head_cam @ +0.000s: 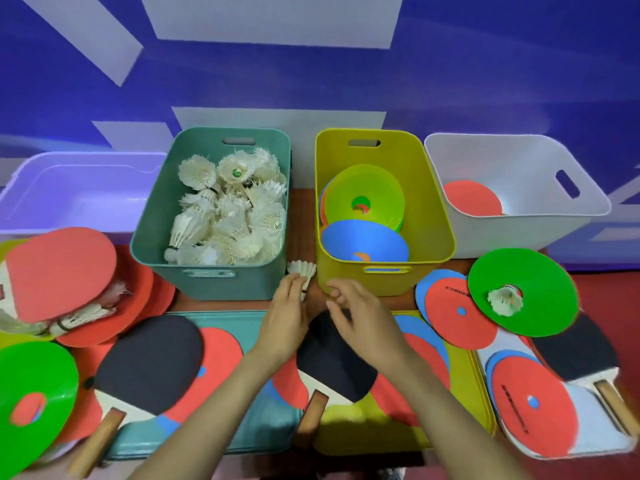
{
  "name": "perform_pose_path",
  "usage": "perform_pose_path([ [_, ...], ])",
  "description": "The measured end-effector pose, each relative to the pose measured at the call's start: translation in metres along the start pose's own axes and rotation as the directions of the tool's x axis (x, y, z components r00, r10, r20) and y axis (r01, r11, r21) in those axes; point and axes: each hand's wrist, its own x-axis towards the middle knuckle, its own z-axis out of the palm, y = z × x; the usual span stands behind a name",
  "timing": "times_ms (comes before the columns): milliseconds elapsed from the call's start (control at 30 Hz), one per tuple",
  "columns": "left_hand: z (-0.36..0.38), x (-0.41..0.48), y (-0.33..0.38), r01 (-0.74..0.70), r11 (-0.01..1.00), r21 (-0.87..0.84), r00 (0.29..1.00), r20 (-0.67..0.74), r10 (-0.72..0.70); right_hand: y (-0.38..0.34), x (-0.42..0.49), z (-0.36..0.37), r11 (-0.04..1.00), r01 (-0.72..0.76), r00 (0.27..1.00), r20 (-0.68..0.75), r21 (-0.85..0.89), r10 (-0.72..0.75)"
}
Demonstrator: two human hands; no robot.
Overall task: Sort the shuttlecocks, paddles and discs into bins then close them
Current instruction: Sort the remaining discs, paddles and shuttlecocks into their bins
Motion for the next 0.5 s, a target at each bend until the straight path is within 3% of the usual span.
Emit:
perform_pose_path([
  [133, 0.015, 0.029, -0.007, 0.091, 0.985, 0.15, 0.988, 0.106, -0.108, 0.034, -0.004, 0.029, 0.971, -0.134, 0.973, 0.159, -0.198, 0.167],
  [233, 0.024, 0.045, -0.015, 0.118, 0.948, 0.296, 0.976, 0.143, -0.166, 0.047, 0.0, 0.044, 0.945, -0.221, 0.937, 0.216, -0.241, 0.274],
  [367, 0.029, 0.053, -0.019, 0.15, 0.892, 0.426, 0.959, 0.156, -0.236, 0.054, 0.003, 0.054, 0.934, -0.274, 0.927, 0.197, -0.228, 0.32],
  [500, 0.021, 0.037, -0.007, 0.069, 0.836, 0.544, 0.98, 0.118, -0.158, 0.052, 0.002, 0.059, 0.952, -0.277, 0.948, 0.124, -0.129, 0.293],
])
